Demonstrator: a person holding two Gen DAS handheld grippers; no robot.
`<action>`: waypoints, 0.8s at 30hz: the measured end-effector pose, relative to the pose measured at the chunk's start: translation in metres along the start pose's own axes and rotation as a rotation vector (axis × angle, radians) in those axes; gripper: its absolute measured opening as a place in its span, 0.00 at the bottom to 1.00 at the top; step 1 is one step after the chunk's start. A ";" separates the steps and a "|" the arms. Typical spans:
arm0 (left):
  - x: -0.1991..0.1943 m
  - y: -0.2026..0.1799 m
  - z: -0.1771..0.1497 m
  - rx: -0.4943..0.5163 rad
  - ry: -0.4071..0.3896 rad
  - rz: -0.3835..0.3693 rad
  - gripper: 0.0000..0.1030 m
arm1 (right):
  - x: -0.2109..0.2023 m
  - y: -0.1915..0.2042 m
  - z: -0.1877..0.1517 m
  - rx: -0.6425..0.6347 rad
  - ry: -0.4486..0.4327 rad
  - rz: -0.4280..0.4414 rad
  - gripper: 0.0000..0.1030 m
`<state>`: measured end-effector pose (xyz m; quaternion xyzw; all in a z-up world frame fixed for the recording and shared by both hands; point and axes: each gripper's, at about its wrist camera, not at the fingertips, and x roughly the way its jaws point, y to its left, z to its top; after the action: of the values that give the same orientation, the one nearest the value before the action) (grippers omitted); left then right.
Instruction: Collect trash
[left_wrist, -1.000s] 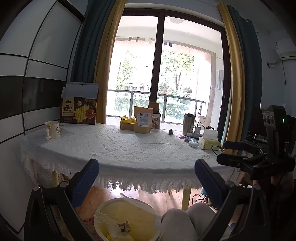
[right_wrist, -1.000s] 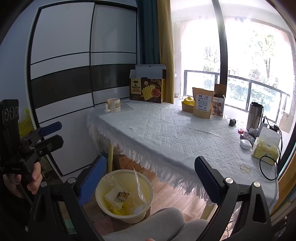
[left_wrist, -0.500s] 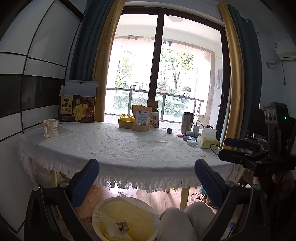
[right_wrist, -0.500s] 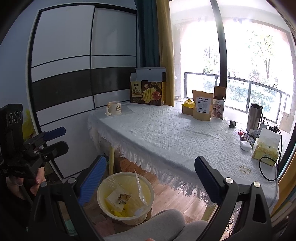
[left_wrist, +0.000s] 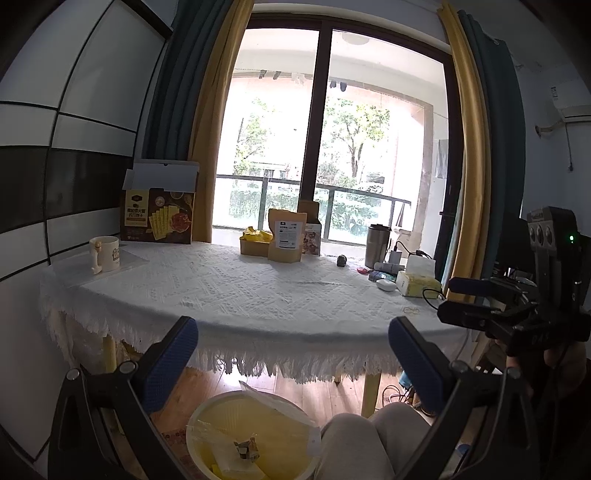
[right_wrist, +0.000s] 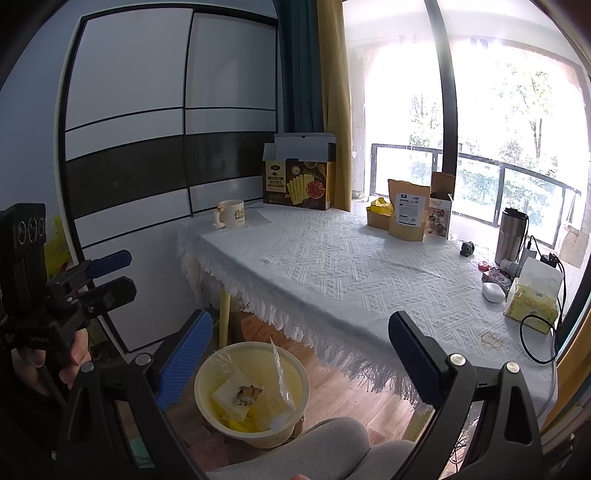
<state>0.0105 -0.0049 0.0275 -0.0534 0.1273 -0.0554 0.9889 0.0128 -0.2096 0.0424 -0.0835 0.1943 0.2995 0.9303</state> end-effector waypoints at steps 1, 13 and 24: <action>0.000 0.000 0.000 0.001 0.000 -0.001 1.00 | 0.000 0.000 0.000 -0.002 -0.001 0.001 0.93; -0.004 0.000 0.001 0.003 -0.007 0.000 1.00 | -0.003 0.001 0.000 -0.008 -0.006 0.000 0.93; -0.004 0.001 0.001 0.010 -0.009 -0.003 1.00 | -0.004 -0.001 0.001 -0.015 -0.006 0.003 0.93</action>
<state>0.0069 -0.0035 0.0295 -0.0489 0.1225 -0.0574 0.9896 0.0111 -0.2122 0.0446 -0.0892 0.1895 0.3024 0.9299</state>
